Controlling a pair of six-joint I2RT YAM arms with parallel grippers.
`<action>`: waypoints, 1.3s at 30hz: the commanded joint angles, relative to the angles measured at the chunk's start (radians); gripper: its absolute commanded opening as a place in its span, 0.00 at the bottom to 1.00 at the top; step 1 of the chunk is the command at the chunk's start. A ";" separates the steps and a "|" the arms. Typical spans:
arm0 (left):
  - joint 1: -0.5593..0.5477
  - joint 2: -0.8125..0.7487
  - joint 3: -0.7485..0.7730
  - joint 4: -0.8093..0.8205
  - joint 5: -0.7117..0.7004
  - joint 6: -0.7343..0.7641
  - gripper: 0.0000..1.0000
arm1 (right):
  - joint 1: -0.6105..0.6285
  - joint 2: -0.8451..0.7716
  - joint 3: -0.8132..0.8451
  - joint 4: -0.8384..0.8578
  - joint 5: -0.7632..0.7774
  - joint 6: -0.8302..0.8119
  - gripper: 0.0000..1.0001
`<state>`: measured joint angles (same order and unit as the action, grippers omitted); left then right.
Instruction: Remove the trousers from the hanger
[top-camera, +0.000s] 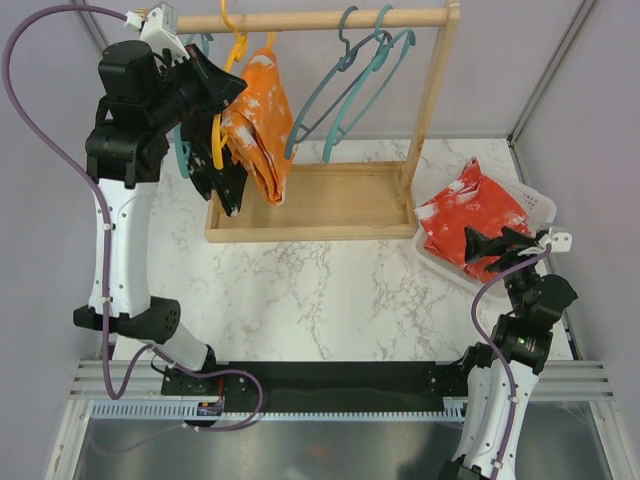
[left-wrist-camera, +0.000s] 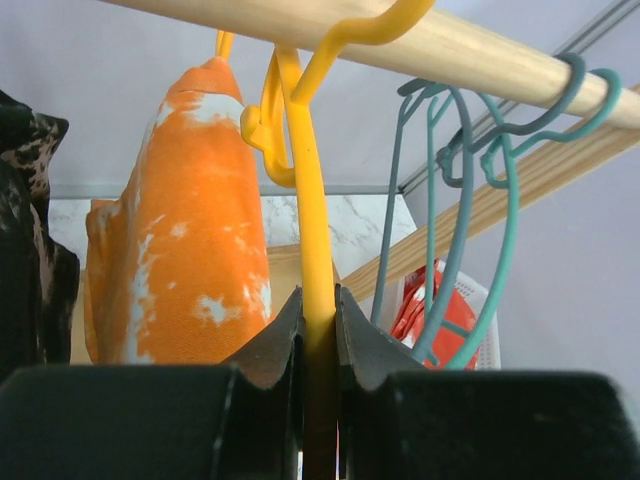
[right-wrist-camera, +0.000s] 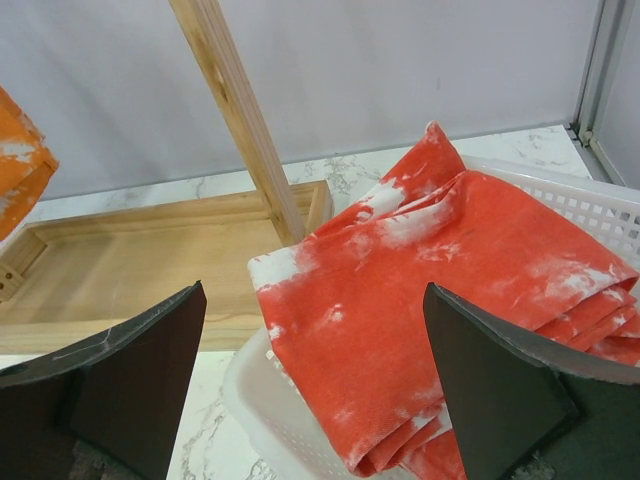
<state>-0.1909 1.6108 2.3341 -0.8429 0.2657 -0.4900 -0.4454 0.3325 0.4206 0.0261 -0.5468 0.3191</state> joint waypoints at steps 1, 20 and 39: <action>0.004 -0.123 -0.033 0.275 0.063 -0.030 0.02 | -0.006 -0.018 -0.006 0.057 -0.036 0.008 0.98; 0.002 -0.561 -0.608 0.395 0.125 -0.176 0.02 | 0.079 0.146 0.055 0.062 -0.492 -0.148 0.97; -0.007 -0.720 -0.822 0.493 0.096 -0.237 0.02 | 1.462 0.812 0.763 -0.416 0.412 -0.924 0.98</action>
<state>-0.1940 0.9386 1.4723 -0.6079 0.3672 -0.7074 0.9123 1.0843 1.0538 -0.5064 -0.3256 -0.5556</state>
